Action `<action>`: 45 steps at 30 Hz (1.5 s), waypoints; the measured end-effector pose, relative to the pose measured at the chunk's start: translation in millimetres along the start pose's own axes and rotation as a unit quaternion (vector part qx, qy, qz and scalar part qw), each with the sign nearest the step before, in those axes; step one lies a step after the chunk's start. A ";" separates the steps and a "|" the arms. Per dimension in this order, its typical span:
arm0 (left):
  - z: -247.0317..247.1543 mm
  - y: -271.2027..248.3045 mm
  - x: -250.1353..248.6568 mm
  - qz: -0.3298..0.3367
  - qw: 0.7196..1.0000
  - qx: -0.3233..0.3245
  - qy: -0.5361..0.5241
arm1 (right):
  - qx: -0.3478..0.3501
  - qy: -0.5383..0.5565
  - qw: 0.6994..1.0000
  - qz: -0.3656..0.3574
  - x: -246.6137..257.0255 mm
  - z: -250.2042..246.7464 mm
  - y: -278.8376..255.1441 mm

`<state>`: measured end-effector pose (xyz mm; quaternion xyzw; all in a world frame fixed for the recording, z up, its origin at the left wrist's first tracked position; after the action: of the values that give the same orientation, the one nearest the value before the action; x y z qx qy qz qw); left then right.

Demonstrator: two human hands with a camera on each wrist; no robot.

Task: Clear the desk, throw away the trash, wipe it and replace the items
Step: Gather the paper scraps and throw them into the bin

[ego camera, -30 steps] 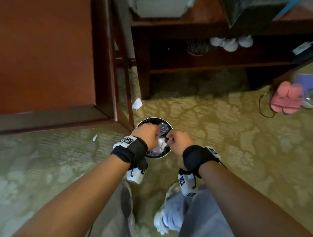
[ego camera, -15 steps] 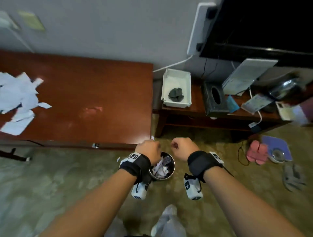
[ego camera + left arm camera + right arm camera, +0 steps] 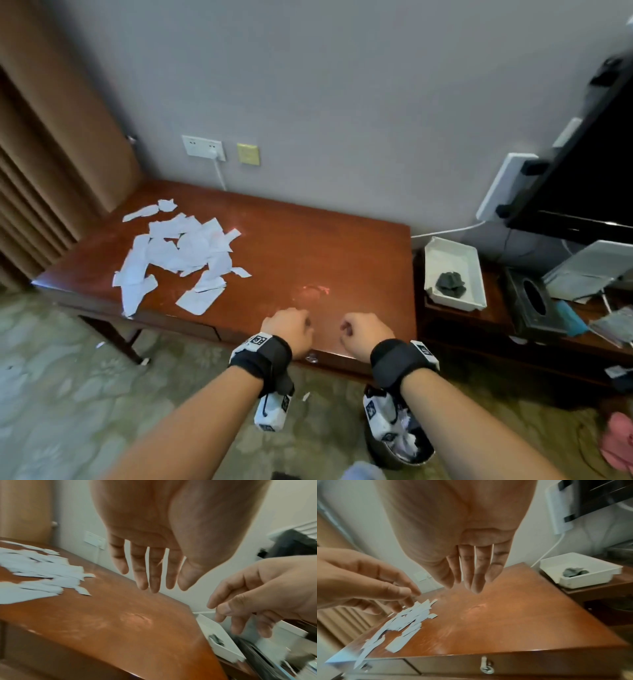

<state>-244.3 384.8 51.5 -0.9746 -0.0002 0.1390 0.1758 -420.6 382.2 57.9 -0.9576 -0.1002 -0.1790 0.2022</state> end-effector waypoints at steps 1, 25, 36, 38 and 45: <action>-5.4 1.0 19.4 -0.014 1.000 -0.002 -0.007 | 0.005 -0.005 1.000 -0.015 18.0 4.2 11.5; -62.0 155.4 352.9 -0.185 0.977 0.096 -0.038 | 0.163 0.004 0.983 -0.084 250.7 106.7 329.6; -56.8 254.1 427.7 0.038 0.967 0.206 0.145 | 0.119 0.096 0.975 0.163 262.5 163.8 344.7; -57.5 262.2 445.3 0.080 0.954 0.218 0.190 | 0.108 0.104 0.969 0.198 270.3 177.6 342.8; -61.9 280.8 484.7 0.094 0.936 0.171 0.293 | 0.091 0.087 0.959 0.254 293.4 208.1 351.8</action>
<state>224.8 124.0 -120.3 -0.9230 0.1664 -0.1385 0.3181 4.0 189.3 -131.0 -0.9099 0.1485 -0.1943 0.3350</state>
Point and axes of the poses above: each hand's wrist, its own y-axis towards the middle knuckle, its own z-axis out of the palm, x = y × z, the point moved 3 cm from there along y, towards the middle knuckle, and after that the axes turned 6 degrees about -z, right-handed, at the moved point
